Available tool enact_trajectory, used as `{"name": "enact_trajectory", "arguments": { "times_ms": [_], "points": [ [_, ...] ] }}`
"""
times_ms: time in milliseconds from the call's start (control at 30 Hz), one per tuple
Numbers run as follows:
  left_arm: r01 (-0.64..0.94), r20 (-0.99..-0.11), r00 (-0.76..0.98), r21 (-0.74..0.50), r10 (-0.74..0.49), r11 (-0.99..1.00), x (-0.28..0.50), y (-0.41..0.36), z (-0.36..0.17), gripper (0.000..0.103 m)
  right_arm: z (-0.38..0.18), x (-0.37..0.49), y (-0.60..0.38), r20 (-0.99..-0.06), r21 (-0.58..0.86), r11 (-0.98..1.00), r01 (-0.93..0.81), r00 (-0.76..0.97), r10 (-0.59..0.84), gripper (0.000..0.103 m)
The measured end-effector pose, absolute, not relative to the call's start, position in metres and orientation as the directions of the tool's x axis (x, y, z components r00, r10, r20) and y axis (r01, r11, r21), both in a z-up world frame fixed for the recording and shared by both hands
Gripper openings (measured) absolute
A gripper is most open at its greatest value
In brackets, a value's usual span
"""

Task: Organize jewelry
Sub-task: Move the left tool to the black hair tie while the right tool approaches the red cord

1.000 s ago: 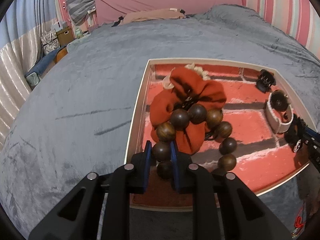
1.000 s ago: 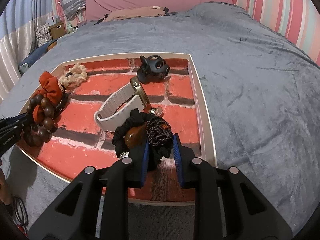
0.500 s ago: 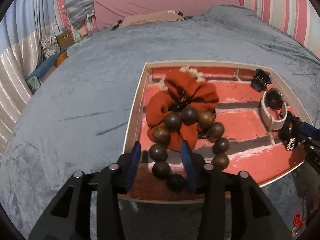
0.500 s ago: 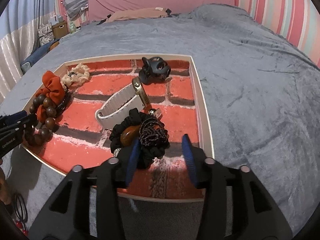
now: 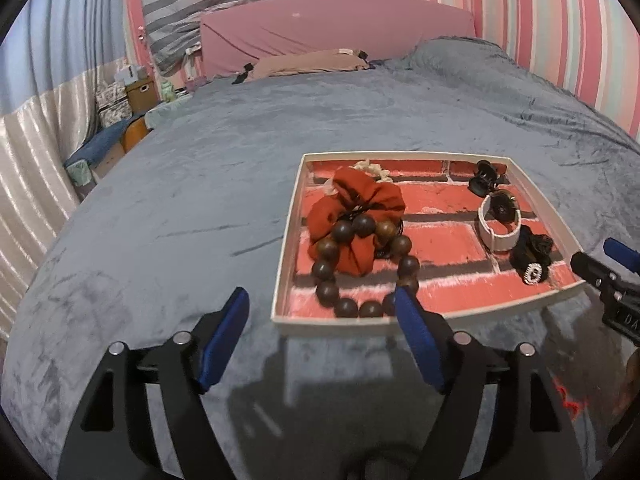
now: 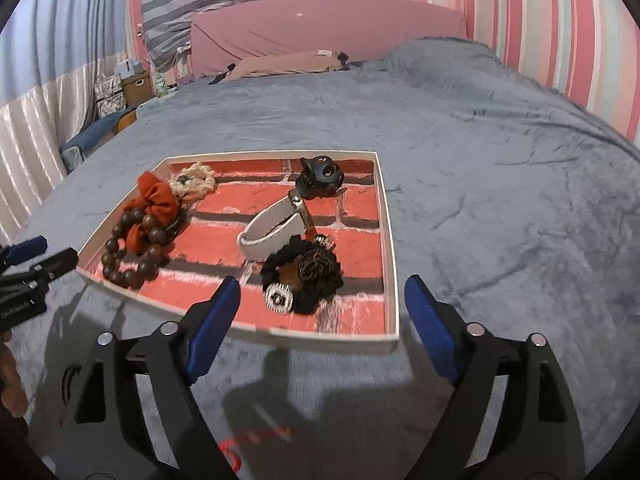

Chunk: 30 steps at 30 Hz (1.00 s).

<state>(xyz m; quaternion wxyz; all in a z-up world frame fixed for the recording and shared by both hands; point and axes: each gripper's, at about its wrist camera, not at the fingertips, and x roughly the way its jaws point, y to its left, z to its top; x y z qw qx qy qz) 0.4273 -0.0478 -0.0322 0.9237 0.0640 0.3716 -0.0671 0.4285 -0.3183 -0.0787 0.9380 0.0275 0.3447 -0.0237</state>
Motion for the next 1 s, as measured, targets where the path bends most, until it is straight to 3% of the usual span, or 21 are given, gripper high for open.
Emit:
{"name": "enact_trajectory", "arguments": {
  "times_ms": [567, 1000],
  "points": [
    [0.163, -0.699, 0.711, 0.058, -0.076, 0.985, 0.339, -0.018, -0.036, 0.075, -0.084, 0.344, -0.287, -0.659, -0.035, 0.999, 0.029, 0.751, -0.045, 0.085],
    [0.165, -0.737, 0.67, 0.024, -0.095, 0.986, 0.319, -0.013, -0.06, 0.075, -0.108, 0.319, -0.28, -0.691, -0.054, 0.998, 0.042, 0.72, -0.068, 0.085]
  ]
}}
